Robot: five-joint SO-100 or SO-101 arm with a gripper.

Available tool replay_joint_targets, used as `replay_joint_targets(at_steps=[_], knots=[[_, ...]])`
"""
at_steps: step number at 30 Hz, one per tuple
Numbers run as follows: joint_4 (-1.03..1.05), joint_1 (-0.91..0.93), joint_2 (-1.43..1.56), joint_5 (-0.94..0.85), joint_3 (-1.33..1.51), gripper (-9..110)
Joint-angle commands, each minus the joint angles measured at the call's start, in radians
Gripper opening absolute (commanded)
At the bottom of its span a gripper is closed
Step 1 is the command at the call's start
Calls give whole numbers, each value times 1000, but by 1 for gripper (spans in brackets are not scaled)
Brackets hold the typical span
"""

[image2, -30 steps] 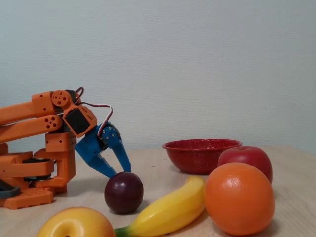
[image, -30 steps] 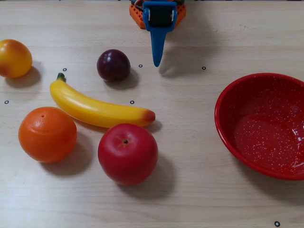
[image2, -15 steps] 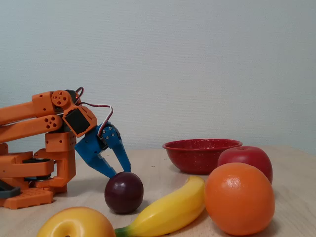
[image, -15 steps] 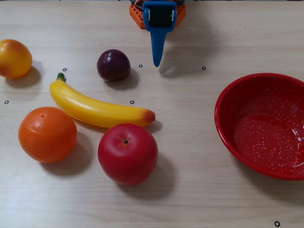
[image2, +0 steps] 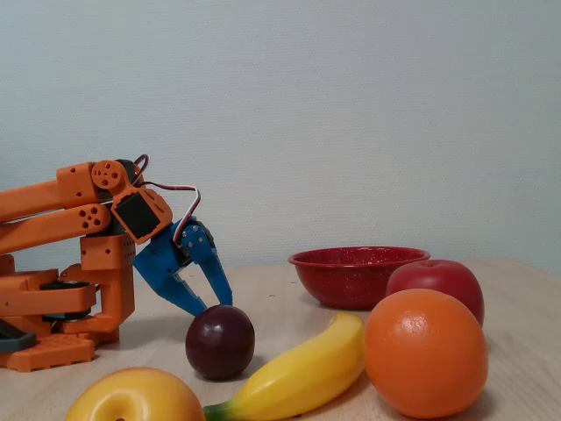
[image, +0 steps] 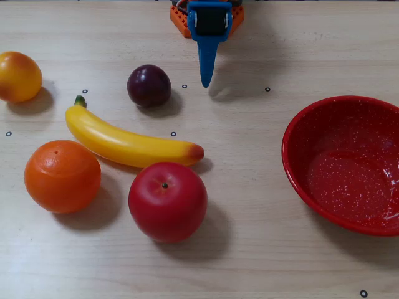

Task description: Put peach in the red bowl.

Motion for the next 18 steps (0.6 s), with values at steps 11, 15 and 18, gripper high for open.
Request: replay_joint_targets(at_steps=[11,15,18], knots=[[64,37,-201,-18,-287,0],[132,84,-302,-26,-460,0],[181,127,-394,-46,-603,0]])
